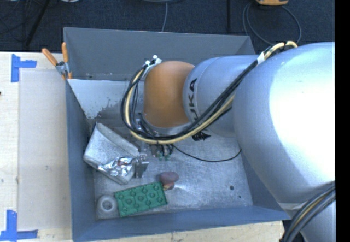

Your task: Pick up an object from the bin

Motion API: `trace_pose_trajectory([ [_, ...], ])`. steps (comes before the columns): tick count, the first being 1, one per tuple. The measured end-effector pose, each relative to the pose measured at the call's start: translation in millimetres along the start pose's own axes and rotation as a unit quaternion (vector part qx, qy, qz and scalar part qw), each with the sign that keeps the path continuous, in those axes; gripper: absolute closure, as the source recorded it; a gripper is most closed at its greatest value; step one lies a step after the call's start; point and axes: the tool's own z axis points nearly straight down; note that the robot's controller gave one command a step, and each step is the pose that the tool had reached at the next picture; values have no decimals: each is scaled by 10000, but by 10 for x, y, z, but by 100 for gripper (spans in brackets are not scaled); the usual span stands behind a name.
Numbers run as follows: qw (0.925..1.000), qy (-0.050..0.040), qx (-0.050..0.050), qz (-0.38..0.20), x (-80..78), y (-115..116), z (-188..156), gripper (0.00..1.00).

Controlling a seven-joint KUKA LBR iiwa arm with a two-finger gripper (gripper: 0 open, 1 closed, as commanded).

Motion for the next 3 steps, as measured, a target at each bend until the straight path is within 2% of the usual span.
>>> trace_pose_trajectory([
  [1, 9973, 10, -14, -728, 112, 443, 6, 0],
  [2, 9993, 57, -13, -382, 561, -304, -294, 0],
  [3, 9790, 71, -25, -2035, 1014, -223, -141, 0],
])
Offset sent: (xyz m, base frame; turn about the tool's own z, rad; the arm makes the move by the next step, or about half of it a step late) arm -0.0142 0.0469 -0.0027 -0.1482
